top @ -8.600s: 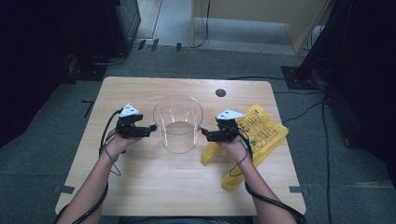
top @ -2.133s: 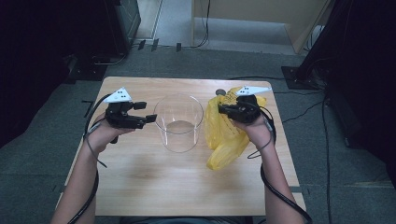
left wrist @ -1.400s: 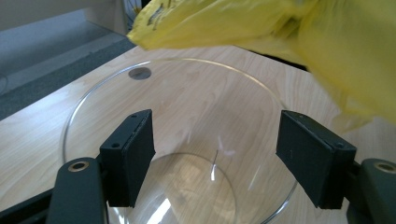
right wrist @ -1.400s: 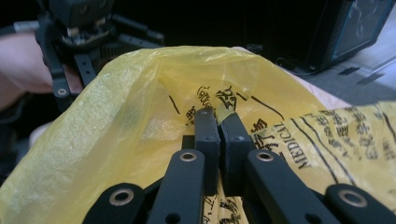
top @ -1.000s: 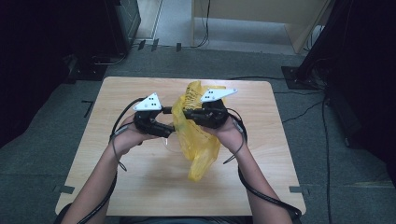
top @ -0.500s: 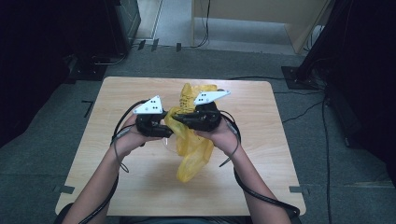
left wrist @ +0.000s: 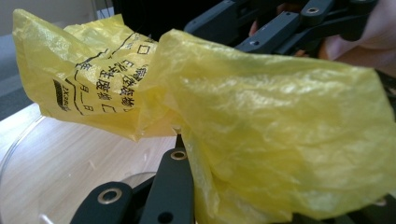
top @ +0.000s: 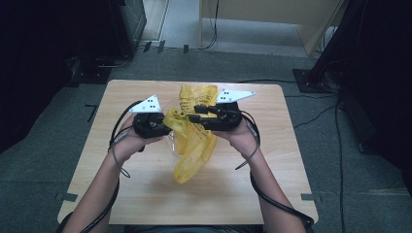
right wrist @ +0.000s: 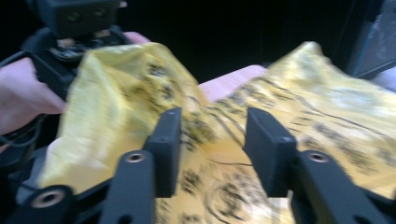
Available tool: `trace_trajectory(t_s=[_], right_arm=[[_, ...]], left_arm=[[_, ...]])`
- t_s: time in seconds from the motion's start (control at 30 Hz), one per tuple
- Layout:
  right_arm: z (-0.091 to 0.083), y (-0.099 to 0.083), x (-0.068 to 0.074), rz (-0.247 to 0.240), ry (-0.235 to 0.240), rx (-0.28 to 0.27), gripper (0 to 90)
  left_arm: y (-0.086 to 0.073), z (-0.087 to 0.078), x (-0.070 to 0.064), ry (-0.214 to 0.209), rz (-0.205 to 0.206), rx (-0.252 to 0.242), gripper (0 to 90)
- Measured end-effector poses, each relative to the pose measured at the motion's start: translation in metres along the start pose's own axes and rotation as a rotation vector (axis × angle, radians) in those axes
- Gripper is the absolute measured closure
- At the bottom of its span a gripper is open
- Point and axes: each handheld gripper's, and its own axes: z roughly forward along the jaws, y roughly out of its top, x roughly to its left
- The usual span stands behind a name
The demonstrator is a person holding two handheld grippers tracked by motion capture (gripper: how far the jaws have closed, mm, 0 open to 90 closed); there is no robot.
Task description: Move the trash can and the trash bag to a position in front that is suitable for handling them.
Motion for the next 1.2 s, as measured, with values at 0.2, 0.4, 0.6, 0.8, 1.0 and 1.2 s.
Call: trace_trajectory(t_s=[0.2,0.4,0.6,0.8,1.0,1.2], right_arm=[[0.003,-0.004,-0.010,0.051,-0.001,0.003,52.2],[0.006,-0.009,-0.016,-0.031,-0.018,0.004,37.1],[0.005,-0.013,-0.020,-0.050,-0.053,-0.021,35.4],[0.004,-0.015,-0.023,-0.006,-0.034,-0.032,48.7],[0.020,-0.024,-0.020,-0.031,-0.036,0.043,53.8],[0.030,-0.029,-0.015,-0.032,0.010,0.149,59.9]], left_arm=[[-0.002,-0.003,0.002,-0.016,-0.025,0.030,81.5],[-0.005,-0.004,0.004,-0.052,-0.058,0.059,81.8],[-0.006,-0.008,0.006,-0.083,-0.076,0.085,81.9],[-0.009,-0.006,0.008,-0.126,-0.123,0.103,81.9],[-0.009,-0.003,0.004,-0.198,-0.140,0.106,81.7],[-0.007,-0.011,0.011,-0.162,-0.171,0.019,81.6]])
